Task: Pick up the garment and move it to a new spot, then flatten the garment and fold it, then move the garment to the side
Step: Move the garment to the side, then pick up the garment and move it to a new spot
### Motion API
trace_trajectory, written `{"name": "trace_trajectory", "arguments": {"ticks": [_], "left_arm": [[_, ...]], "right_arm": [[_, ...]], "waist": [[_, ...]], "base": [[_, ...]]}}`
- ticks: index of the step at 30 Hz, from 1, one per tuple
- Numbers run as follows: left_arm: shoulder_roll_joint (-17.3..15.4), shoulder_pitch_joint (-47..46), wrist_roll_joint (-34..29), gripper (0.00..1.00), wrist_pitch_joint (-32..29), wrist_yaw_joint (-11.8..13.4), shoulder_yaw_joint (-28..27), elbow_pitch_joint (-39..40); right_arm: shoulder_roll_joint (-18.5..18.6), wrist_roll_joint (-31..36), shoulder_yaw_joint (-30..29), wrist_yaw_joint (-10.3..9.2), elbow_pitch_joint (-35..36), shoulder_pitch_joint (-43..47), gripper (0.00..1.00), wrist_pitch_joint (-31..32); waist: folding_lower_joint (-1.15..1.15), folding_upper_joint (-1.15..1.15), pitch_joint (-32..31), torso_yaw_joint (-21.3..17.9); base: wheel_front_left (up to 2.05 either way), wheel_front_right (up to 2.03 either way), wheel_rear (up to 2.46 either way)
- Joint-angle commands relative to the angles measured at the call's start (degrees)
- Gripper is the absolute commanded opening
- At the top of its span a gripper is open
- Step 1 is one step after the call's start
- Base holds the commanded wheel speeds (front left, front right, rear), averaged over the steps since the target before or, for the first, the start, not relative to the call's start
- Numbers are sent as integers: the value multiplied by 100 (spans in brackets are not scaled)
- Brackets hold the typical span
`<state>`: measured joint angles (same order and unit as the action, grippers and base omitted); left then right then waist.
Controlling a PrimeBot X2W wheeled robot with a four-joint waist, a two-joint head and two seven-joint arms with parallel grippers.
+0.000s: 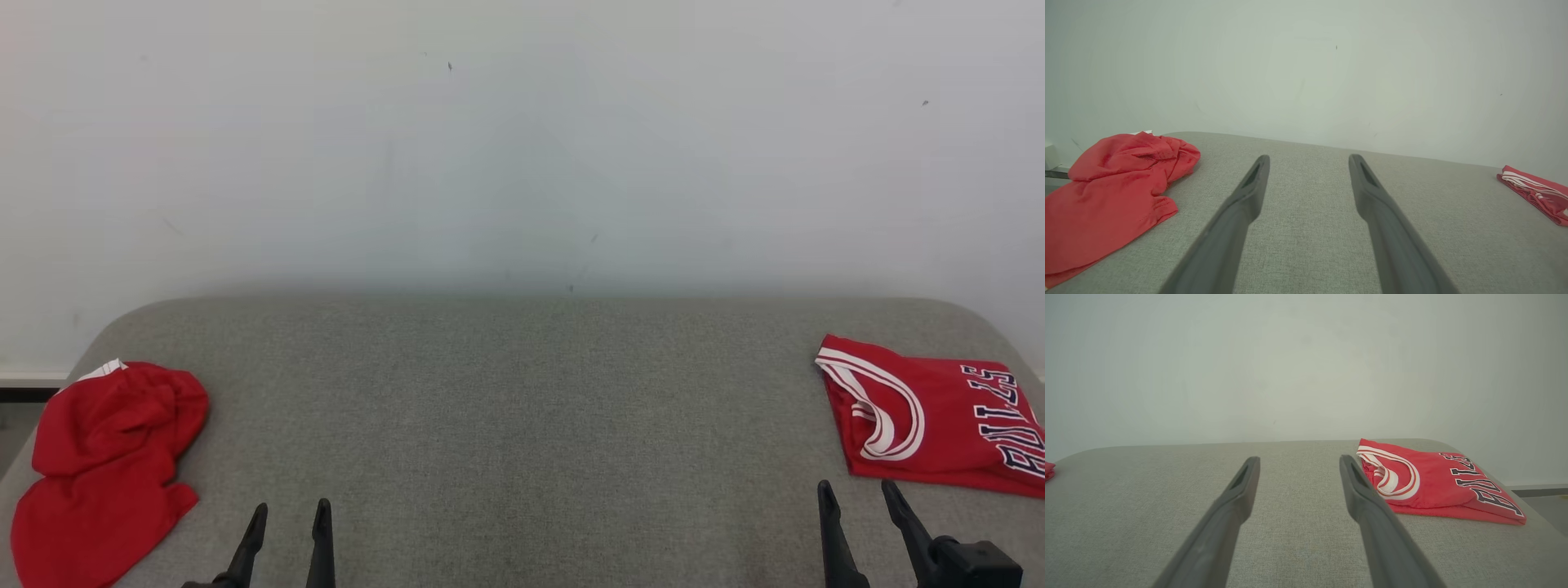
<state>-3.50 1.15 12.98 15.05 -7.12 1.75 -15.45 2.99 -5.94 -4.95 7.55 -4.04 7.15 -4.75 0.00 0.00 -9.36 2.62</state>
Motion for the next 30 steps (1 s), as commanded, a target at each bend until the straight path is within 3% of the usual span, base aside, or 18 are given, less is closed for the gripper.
{"name": "trace_trajectory", "arguments": {"ticks": [1,16,21,30], "left_arm": [[5,-26,8,100,25,-29,-34,-20],[-85,-129,-7,100,25,-36,-2,-21],[-166,-109,7,100,25,-37,-109,8],[-329,-78,-68,100,25,-36,-189,65]], "right_arm": [[-13,-39,24,-14,-22,33,100,-37],[-15,-203,136,-14,-171,-85,100,-72],[-15,-314,248,-14,-208,-20,100,-88],[-14,-539,424,-14,-389,-95,100,-268]], "waist": [[0,0,21,-30],[0,0,46,189],[0,0,69,583],[0,0,37,1746]], "base": [[0,0,0],[0,0,0],[0,0,0],[0,0,0]]}}
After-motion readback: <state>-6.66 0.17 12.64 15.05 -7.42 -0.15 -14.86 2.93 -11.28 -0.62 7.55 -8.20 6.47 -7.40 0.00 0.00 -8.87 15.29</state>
